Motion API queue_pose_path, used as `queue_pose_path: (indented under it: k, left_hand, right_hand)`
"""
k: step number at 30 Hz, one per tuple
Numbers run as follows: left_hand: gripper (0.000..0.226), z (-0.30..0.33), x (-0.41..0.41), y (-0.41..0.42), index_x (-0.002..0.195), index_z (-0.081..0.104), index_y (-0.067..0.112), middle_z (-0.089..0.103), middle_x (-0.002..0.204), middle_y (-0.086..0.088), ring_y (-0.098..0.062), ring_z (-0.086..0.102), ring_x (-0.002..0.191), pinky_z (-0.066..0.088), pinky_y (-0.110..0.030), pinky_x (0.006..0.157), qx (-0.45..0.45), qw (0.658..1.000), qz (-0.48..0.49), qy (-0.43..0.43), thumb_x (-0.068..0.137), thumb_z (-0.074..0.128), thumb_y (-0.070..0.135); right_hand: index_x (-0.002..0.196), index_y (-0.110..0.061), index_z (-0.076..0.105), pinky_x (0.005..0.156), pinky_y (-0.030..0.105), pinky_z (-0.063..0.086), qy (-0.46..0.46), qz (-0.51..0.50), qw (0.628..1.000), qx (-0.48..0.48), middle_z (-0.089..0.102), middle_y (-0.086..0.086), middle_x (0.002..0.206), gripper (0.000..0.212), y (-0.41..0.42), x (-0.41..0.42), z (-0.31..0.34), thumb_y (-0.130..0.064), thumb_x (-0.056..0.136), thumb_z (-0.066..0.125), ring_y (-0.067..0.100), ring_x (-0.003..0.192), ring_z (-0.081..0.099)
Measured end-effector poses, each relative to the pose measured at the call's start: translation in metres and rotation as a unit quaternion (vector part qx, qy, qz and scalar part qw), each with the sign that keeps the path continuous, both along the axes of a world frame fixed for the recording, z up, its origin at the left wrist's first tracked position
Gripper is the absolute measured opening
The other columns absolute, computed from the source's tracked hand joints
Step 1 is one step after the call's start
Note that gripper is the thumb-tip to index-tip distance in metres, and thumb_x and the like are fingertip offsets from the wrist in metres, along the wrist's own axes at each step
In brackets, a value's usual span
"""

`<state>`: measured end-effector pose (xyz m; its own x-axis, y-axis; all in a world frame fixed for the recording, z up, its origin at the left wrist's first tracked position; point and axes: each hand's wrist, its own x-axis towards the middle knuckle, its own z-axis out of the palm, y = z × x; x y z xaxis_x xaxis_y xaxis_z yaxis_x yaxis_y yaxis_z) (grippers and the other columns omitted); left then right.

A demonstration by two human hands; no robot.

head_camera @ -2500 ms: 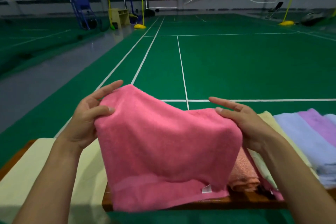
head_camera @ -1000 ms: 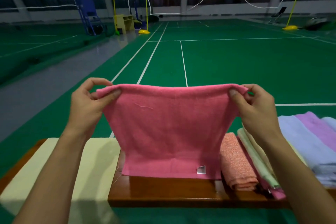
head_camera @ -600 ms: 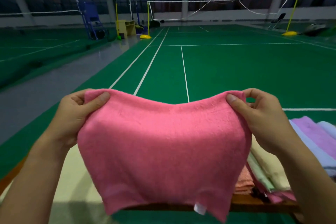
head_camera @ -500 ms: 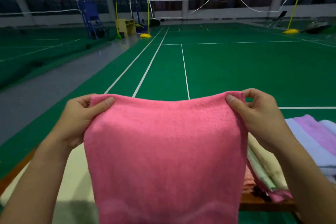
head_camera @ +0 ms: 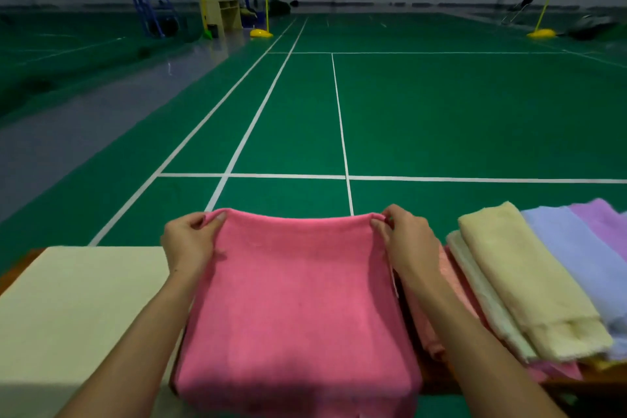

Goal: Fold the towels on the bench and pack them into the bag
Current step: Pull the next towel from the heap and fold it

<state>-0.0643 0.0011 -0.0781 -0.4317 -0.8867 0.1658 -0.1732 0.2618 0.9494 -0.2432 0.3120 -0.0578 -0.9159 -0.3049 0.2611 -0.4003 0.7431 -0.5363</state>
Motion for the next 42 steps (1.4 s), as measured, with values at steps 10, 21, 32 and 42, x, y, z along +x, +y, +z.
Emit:
queue_pose_path:
  k: [10,21,32,42]
  left_hand:
    - [0.04,-0.043,-0.028,-0.011,0.125,0.072,0.012,0.074,0.116,0.0,-0.02,0.07,0.107,0.054,-0.04,0.105,-0.056,0.989,-0.068,-0.122,0.088,0.086,0.018]
    - [0.021,0.002,0.02,0.046,0.105,0.076,0.024,0.078,0.097,0.016,0.001,0.072,0.092,0.053,-0.011,0.084,-0.169,0.94,-0.262,-0.137,0.091,0.081,0.009]
    - [0.014,-0.01,0.047,0.153,0.105,0.071,0.036,0.073,0.103,0.018,0.004,0.068,0.093,0.06,-0.026,0.089,-0.135,0.87,-0.396,-0.261,0.094,0.077,0.032]
    - [0.054,-0.021,0.021,0.147,0.117,0.067,0.041,0.065,0.101,0.027,0.006,0.061,0.091,0.058,-0.027,0.081,-0.231,0.827,-0.367,-0.358,0.07,0.088,0.059]
  right_hand:
    - [0.12,-0.006,0.069,0.088,0.032,0.043,-0.126,0.005,0.989,-0.071,0.074,0.013,0.115,0.023,-0.03,-0.013,-0.034,-0.014,0.098,0.07,0.03,0.111,0.067]
    - [0.102,-0.017,0.074,0.081,0.055,0.063,-0.198,0.042,0.977,-0.071,0.078,0.003,0.094,0.024,0.033,0.013,-0.027,-0.028,0.082,0.067,0.027,0.086,0.075]
    - [0.095,-0.009,0.061,0.071,0.033,0.042,-0.207,0.044,0.976,0.043,0.06,0.003,0.087,0.015,0.058,0.087,-0.016,-0.023,0.096,0.067,0.024,0.085,0.058]
    - [0.062,-0.017,0.052,0.038,0.021,0.03,-0.314,0.07,0.946,0.034,0.049,-0.006,0.048,0.033,0.053,0.083,-0.028,-0.022,0.085,0.075,0.005,0.036,0.04]
